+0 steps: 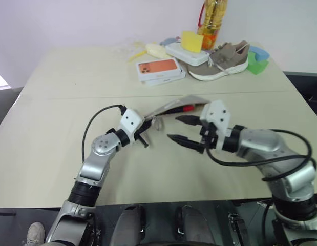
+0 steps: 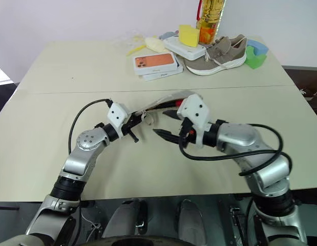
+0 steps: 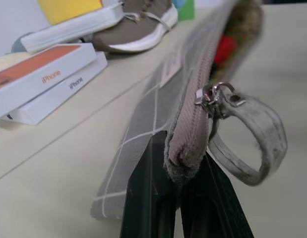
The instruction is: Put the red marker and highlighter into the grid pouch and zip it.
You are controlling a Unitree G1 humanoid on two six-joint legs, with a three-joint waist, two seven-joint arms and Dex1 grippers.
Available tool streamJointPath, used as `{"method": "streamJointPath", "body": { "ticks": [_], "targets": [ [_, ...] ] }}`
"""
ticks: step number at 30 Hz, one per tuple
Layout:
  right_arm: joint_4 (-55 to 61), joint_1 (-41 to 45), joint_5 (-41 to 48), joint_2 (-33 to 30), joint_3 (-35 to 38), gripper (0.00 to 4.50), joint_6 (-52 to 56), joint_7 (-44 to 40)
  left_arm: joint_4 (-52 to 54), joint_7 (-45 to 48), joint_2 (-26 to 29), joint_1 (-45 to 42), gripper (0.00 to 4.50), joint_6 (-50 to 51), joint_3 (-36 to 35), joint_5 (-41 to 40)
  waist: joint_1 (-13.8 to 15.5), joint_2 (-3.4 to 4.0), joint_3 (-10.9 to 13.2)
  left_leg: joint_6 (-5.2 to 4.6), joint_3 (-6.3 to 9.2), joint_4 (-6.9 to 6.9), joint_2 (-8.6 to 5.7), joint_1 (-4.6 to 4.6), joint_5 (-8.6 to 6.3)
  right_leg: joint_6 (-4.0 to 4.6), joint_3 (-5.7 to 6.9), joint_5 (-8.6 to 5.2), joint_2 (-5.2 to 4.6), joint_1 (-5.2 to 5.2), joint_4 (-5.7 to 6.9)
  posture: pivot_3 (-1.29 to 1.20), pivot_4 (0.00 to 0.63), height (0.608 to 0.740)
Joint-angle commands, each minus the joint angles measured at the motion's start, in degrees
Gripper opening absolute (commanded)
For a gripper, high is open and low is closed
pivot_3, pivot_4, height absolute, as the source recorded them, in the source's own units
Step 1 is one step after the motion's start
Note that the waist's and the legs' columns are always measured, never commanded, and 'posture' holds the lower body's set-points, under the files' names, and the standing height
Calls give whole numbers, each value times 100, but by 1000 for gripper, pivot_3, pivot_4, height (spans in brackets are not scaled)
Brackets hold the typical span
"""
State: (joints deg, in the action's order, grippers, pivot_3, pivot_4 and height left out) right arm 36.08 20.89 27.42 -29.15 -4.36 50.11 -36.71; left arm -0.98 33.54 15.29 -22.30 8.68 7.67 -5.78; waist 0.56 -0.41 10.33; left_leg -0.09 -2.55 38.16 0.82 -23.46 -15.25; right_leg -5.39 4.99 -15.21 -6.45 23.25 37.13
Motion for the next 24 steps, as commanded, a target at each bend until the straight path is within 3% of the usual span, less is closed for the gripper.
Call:
{"method": "streamJointPath", "body": {
  "ticks": [1, 8, 11, 15, 24],
  "targets": [
    [-385, 88, -425, 574, -416, 3082, 91, 877, 147, -181, -175, -161, 0, 145, -91, -130, 3, 0, 0, 1, -1, 0, 1, 0, 1, 0, 0, 0, 1, 1, 2, 0, 150, 740],
    [-1498, 535, -1125, 1507, -1025, 3082, -467, 1522, 223, -290, -340, -188, 0, 274, -40, -112, 3, 0, 0, 2, -4, 1, -3, 0, 2, 0, -2, 0, 0, 2, 2, 0, 150, 740],
    [-1738, 620, -1325, 1627, -1057, 2265, -627, 1628, 232, -347, -382, -188, 0, 273, -40, -101, 6, 1, -1, 2, -3, 0, -2, 0, 2, 0, -2, 0, 1, 4, 3, 0, 150, 740],
    [-1650, 582, -1407, 1575, -983, 113, -722, 1616, 208, -439, -373, -177, 0, 218, -57, -51, 10, 1, -1, 2, -4, 0, -6, -2, 1, 0, -3, 0, -1, 2, 0, 0, 150, 740],
    [-1196, 455, -1422, 441, -168, 39, -491, 1369, -198, -429, 46, -141, 0, -286, -192, 161, 15, 1, -1, 2, -4, 0, -7, -3, 1, 0, -3, 0, -2, 2, -2, 0, 150, 740]
  ]
}}
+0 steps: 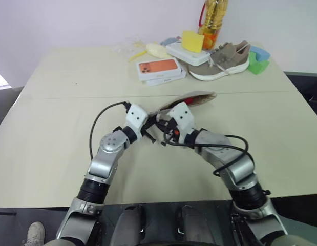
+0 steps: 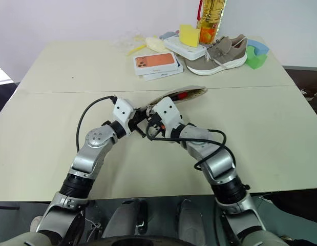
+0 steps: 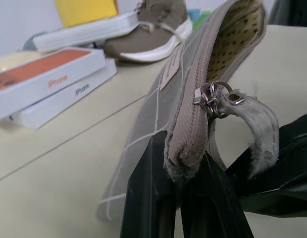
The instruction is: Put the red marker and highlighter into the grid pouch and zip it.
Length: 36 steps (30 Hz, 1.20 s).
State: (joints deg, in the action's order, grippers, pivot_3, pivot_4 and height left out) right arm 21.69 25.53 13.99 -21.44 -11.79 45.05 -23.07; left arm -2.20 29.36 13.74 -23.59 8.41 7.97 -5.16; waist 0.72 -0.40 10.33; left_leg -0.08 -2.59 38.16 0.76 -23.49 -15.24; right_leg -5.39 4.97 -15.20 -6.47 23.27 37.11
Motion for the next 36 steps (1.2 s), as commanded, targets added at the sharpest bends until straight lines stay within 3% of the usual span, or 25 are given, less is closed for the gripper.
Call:
{"method": "streamJointPath", "body": {
  "ticks": [1, 8, 15, 20, 23, 29, 36],
  "targets": [
    [257, -13, -68, -459, 676, 39, 23, -22, -134, 12, 267, -2, 0, -336, -216, 111, -2, 0, 0, 0, 0, 0, 0, 0, 0, 0, 0, 0, 0, 0, 0, 0, 150, 740],
    [252, -63, -40, -837, 1009, 39, -11, -157, -270, 112, 450, 66, 0, -559, -252, 71, -10, 0, 0, 0, -4, -7, 5, 1, 0, 0, 0, 0, 3, 6, 0, 0, 150, 740],
    [-463, -128, -463, -1409, 1756, 39, -62, 253, -273, 179, 815, 316, 0, -722, -341, 126, 1, 0, 0, 0, -6, -5, 3, 1, 0, 0, 0, 0, -1, 4, -1, 0, 150, 740],
    [-336, -405, -214, -1439, 1674, 39, -53, -112, -285, 341, 929, 425, 0, -784, -329, -18, -13, 1, 0, 0, -7, -8, 6, 1, 0, 0, -1, 0, 0, 7, -1, 0, 150, 740],
    [-99, -700, 137, -1403, 1630, 912, -16, -542, -252, 516, 967, 528, 1046, -568, -356, -202, -12, 1, 0, -1, -7, -8, 7, 1, -1, 0, -1, 0, 0, 6, -1, 0, 150, 740],
    [222, -1606, 455, -1443, 1846, 4023, -774, -1157, -184, 466, 1071, 920, 4164, -124, -933, -620, 10, -1, 0, -1, -6, -6, 6, 1, -1, 0, -1, 0, -1, 5, -2, 0, 150, 740],
    [198, -2319, 877, -1441, 2601, 4023, -1133, -1466, 124, 460, 1344, 1737, 4164, 361, -1727, -1108, -16, -1, 0, -5, -7, -5, 9, 10, -3, -1, -3, 0, -2, -3, -3, 0, 150, 740]
  ]
}}
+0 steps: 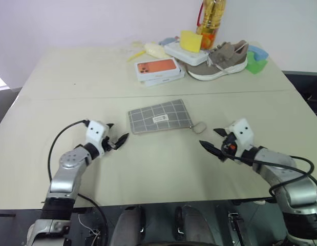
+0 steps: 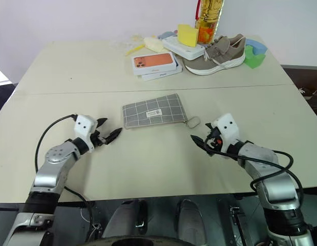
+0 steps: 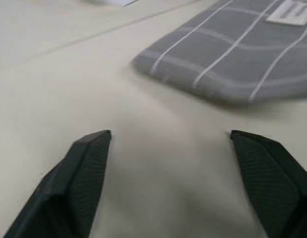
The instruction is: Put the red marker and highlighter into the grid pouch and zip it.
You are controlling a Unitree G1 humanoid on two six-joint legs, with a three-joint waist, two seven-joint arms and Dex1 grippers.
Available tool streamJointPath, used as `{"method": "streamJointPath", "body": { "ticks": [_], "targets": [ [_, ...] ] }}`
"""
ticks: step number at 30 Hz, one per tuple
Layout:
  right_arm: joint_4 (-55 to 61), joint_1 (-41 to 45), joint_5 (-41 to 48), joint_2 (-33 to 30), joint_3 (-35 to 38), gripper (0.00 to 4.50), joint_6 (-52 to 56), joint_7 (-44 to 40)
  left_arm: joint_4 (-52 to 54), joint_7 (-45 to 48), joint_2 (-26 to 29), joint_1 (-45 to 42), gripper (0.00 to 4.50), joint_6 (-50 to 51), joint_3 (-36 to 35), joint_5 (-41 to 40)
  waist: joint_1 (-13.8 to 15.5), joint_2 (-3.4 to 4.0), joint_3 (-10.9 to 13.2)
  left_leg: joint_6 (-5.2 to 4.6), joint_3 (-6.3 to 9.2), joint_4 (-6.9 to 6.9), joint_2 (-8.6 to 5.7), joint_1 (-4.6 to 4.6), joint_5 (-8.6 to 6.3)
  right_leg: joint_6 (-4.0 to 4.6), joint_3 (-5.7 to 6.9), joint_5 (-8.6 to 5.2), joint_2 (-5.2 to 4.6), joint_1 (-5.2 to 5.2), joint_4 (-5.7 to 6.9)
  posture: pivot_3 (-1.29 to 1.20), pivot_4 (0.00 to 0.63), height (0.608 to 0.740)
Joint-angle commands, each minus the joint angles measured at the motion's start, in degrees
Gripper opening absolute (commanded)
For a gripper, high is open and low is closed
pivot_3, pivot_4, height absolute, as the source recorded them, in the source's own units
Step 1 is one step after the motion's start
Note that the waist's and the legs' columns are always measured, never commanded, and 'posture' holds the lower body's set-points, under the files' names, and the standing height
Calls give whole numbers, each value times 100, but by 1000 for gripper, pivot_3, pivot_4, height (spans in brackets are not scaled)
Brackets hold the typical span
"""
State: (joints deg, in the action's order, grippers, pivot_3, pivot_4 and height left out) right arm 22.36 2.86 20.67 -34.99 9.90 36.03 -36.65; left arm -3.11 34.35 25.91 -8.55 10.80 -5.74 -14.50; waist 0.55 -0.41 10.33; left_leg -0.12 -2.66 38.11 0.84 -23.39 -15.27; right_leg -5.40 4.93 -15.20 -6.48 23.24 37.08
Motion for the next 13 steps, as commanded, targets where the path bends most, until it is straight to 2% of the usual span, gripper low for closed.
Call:
{"method": "streamJointPath", "body": {
  "ticks": [1, 7, 13],
  "targets": [
    [113, -91, 264, -89, 517, 4023, -257, -147, 260, -71, 141, 310, 4164, 137, -419, -192, 2, 0, 0, 0, 0, 0, 2, 3, 0, 0, 0, 0, 1, -3, 1, 0, 150, 740],
    [-94, -316, 415, -44, 916, 4023, -515, -258, 449, -313, 144, 724, 4164, 222, -841, -327, 13, 0, -1, 1, 0, 0, 3, 3, -1, 1, -2, 0, 0, -3, 0, 0, 150, 740],
    [-322, -392, 410, 32, 905, 4023, -710, -247, 500, -305, 174, 896, 4164, 184, -816, -262, 16, 3, -2, 0, 0, -1, 3, 3, -1, 2, -2, -1, 1, -3, 0, 0, 150, 740]
  ]
}}
